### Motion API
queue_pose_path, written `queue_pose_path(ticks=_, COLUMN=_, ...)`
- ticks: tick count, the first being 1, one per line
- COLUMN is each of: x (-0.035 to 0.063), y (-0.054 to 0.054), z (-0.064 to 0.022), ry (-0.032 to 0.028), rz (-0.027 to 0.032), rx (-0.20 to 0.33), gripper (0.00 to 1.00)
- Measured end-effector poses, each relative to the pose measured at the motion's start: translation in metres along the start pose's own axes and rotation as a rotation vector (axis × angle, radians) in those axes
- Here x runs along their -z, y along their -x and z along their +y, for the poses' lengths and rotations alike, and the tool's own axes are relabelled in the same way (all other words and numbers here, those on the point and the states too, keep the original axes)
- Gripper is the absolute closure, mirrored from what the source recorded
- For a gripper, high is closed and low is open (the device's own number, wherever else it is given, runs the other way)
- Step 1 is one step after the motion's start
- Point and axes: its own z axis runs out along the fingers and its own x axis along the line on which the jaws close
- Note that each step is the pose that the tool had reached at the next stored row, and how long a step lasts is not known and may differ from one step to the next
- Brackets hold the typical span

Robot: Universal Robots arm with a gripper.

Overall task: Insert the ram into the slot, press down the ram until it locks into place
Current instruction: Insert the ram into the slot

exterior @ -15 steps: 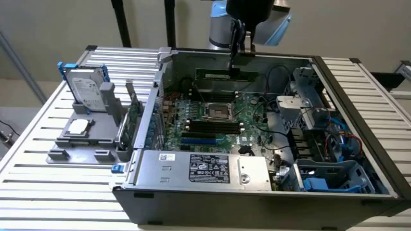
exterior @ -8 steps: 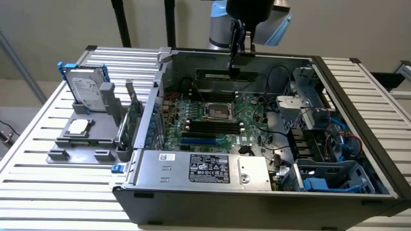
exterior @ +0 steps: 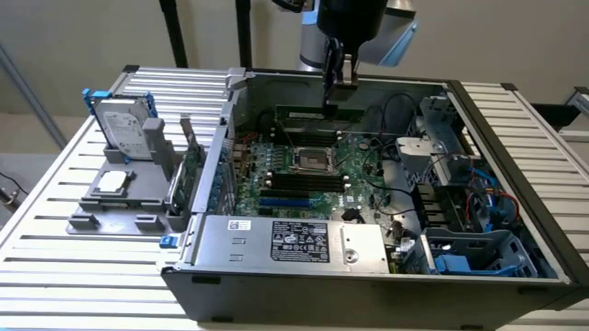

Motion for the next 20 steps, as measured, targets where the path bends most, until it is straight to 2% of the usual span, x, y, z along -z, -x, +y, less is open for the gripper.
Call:
queue_pose_path(ticks=7, x=-0.0132, y=0.000, z=0.0094, ry=0.0000, rz=0.0000, rx=0.000, gripper=0.87)
queue_pose_path(ticks=20, x=-0.0369, y=-0.001, z=0.0118, ry=0.0000, rz=0.0000, rx=0.000, gripper=0.87)
